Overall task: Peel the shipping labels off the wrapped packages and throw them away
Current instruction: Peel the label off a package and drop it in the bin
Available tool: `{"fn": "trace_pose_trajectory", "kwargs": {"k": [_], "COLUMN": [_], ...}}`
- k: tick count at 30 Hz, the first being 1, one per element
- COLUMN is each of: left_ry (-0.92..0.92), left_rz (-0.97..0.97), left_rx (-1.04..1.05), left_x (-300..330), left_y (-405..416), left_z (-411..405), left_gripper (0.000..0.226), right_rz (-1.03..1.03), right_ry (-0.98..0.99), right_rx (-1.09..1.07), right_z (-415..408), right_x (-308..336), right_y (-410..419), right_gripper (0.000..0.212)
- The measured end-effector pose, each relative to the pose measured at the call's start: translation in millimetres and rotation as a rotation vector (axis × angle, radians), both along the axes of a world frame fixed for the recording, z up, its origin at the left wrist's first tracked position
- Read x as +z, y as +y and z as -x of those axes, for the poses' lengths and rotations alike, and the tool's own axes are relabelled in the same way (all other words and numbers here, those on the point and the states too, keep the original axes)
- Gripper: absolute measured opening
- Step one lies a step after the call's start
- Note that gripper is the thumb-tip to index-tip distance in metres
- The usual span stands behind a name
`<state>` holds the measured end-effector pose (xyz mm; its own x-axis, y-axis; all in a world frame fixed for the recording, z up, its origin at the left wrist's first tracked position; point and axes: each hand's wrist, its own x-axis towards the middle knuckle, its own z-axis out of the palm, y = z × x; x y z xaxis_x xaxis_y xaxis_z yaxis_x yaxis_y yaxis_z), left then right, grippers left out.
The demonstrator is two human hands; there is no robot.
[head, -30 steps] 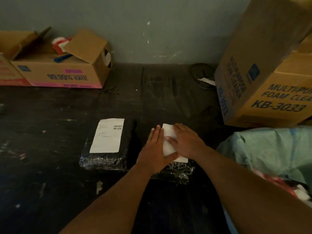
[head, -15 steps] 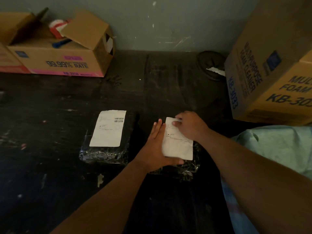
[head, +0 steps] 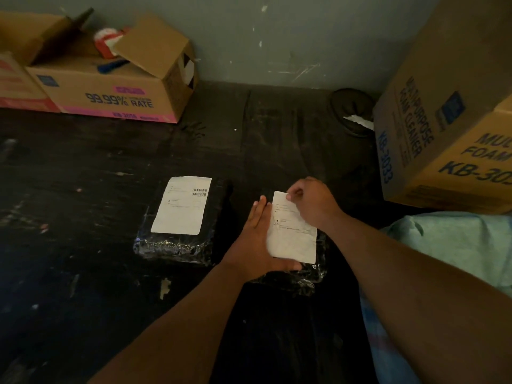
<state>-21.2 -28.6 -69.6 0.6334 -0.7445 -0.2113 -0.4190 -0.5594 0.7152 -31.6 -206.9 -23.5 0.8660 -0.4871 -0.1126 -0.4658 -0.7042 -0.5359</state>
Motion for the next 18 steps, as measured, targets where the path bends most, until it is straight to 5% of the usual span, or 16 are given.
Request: {"fn": "trace_pose_trajectory", "kwargs": {"k": [7,12,18], "left_ry": [0.020,0.076,0.083], "left_rz": [0.003,0.038,0.053], "left_rx": [0.012,0.046,0.059], "left_x": [1.4,3.8,-2.9], "left_y": [0.3,7.6,15.1], "left_z": [-1.3,3.2,11.8], "left_gripper": [0.149,0.149,0.144], "right_rz": [0.031,0.111,0.245], "right_ry": [-0.154,0.009,0.059], "right_rx": [0.121,0.124,0.164], "right_z": [13.7,2.8,4.9], "right_x": [-5.6,-4.4,-2.7], "right_y": [-7.0,-10.8,-9.6], "right_gripper": [0.012,0.047,0.022]}}
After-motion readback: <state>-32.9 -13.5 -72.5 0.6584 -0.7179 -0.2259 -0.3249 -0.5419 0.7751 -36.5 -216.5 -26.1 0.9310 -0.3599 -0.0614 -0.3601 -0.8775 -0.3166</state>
